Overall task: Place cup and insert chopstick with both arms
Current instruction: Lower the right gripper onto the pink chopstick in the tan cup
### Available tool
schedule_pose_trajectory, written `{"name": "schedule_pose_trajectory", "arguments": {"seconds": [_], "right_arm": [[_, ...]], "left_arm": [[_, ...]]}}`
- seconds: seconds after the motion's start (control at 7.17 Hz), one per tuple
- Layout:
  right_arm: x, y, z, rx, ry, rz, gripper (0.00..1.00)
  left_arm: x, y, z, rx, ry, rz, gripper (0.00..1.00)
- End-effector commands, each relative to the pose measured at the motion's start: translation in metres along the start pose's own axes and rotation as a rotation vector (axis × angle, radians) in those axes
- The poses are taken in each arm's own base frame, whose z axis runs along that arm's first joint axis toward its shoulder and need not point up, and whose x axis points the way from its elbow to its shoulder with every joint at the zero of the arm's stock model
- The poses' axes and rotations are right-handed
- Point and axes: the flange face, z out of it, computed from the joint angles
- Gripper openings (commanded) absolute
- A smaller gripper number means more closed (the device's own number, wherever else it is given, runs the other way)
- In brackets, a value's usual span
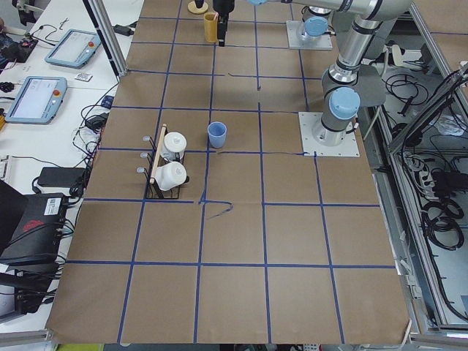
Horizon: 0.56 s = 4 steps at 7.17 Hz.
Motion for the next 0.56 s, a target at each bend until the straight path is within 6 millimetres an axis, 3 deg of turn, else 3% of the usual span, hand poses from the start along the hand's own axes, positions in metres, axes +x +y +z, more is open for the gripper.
{"name": "schedule_pose_trajectory", "arguments": {"seconds": [0.0,0.14,0.42], "right_arm": [[0.021,0.019,0.033,0.007,-0.015,-0.100,0.98],[0.033,0.032,0.052,0.014,-0.045,-0.110,0.98],[0.031,0.049,0.084,0.049,-0.024,-0.120,0.99]], "left_arm": [[0.000,0.000,0.000,0.000,0.000,0.000,1.00],[0.000,0.000,0.000,0.000,0.000,0.000,1.00],[0.000,0.000,0.000,0.000,-0.001,0.000,1.00]]}}
